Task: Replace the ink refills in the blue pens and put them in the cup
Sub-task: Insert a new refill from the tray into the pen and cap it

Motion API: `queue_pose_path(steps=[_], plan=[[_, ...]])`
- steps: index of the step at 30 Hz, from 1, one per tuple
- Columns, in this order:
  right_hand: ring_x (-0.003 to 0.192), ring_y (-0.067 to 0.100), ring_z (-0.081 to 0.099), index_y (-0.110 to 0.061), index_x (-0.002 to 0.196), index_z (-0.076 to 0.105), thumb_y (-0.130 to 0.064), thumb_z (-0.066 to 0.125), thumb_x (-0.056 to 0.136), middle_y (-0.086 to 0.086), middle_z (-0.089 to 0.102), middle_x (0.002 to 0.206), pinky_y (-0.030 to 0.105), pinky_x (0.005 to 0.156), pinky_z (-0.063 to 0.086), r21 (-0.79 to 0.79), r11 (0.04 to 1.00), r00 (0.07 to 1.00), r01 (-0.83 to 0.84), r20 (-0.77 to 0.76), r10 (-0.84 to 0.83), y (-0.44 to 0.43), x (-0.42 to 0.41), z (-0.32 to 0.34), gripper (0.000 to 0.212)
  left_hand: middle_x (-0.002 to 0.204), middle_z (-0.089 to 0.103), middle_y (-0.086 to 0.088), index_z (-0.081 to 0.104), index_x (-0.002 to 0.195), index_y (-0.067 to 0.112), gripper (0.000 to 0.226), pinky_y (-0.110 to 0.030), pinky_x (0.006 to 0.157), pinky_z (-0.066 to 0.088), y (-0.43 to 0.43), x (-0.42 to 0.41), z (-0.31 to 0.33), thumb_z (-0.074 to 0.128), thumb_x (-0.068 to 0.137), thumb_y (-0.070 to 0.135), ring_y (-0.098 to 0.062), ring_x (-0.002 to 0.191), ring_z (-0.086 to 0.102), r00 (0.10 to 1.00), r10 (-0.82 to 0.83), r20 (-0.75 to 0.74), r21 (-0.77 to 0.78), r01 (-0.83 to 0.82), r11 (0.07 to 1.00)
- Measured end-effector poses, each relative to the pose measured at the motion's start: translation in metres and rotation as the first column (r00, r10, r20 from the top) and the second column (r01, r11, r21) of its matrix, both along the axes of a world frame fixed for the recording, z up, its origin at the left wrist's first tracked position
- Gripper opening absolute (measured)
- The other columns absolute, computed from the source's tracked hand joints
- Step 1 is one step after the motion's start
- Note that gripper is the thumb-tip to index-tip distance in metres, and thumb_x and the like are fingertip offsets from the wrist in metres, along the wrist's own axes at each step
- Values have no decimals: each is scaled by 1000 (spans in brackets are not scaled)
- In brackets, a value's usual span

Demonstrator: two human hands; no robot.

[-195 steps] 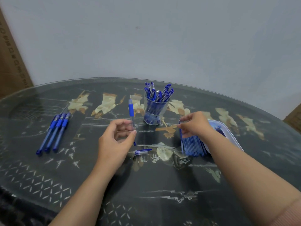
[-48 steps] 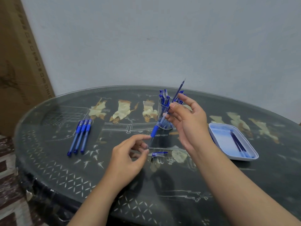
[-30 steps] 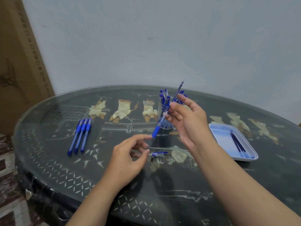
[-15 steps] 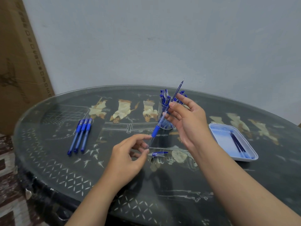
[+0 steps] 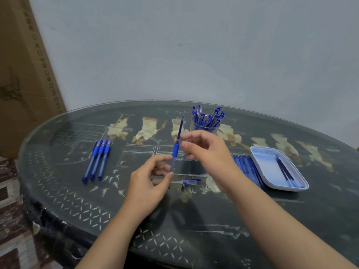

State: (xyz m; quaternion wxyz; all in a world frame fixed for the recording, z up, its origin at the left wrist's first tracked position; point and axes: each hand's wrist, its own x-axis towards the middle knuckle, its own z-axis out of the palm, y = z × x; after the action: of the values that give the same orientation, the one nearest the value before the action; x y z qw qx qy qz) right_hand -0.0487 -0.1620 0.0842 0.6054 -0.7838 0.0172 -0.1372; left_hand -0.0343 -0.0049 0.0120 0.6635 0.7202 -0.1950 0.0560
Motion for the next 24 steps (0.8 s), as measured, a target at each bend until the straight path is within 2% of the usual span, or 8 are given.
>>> queue_pose_path(steps=[4,8,13,15,16,19,21,24], plan=[[68,4,55,-22,89,71,-10,72,85,-3,66,77,18,68,47,-312,949,996,35,-68,-59,-8,-10,-30,13,84,66,0,65,100,31,42,-11,66,50,2,1,-1,70,81,-6,-4,73,63,999,26,-21,-6,-26,1000],[85,7,53,-28,95,69,-26,74,84,-7,58,89,17,77,40,-714,698,986,-59,-152,-72,-11,-18,-60,12,85,66,-1,64,100,34,44,-10,68,50,1,1,-4,70,82,-6,-4,74,63,999,36,-8,3,-36,999],[88,7,49,-22,96,70,-24,69,88,-8,48,91,22,83,42,-771,633,991,-76,-130,-39,-9,-20,-68,8,86,66,1,63,99,35,45,-9,68,49,1,2,-7,69,83,-6,-4,75,63,999,50,0,17,-50,999],[80,5,49,-23,88,69,-22,70,87,-7,54,86,18,74,40,-732,682,994,-12,-82,-70,-8,-16,-61,2,86,65,3,63,99,36,47,-8,68,48,1,3,-8,69,83,-7,-3,76,63,998,52,19,29,-53,998],[74,3,51,-24,83,69,-20,72,86,-6,58,81,16,69,40,-656,753,993,49,-51,-109,-9,-14,-52,5,85,65,4,63,99,37,47,-8,69,48,2,3,-9,69,83,-7,-3,75,63,998,54,36,41,-55,998],[73,8,65,-15,87,70,-15,72,88,1,71,79,21,70,55,-204,975,993,89,-59,-102,-12,-9,-10,2,86,64,3,64,101,36,47,-8,69,47,2,5,-11,68,83,-7,-5,76,61,996,49,76,88,-55,995],[82,18,73,-7,96,69,-10,69,90,10,74,87,29,75,60,-31,999,998,-10,-60,8,-13,-10,17,6,86,64,5,64,102,36,47,-10,70,48,2,6,-14,68,83,-7,-6,77,61,995,42,94,115,-53,992],[80,24,74,-1,98,65,-4,66,91,16,72,90,36,72,62,-24,995,994,-92,-57,90,-10,-9,36,7,85,63,5,64,102,37,49,-12,69,49,2,6,-16,67,83,-7,-6,76,61,994,37,105,129,-50,990]])
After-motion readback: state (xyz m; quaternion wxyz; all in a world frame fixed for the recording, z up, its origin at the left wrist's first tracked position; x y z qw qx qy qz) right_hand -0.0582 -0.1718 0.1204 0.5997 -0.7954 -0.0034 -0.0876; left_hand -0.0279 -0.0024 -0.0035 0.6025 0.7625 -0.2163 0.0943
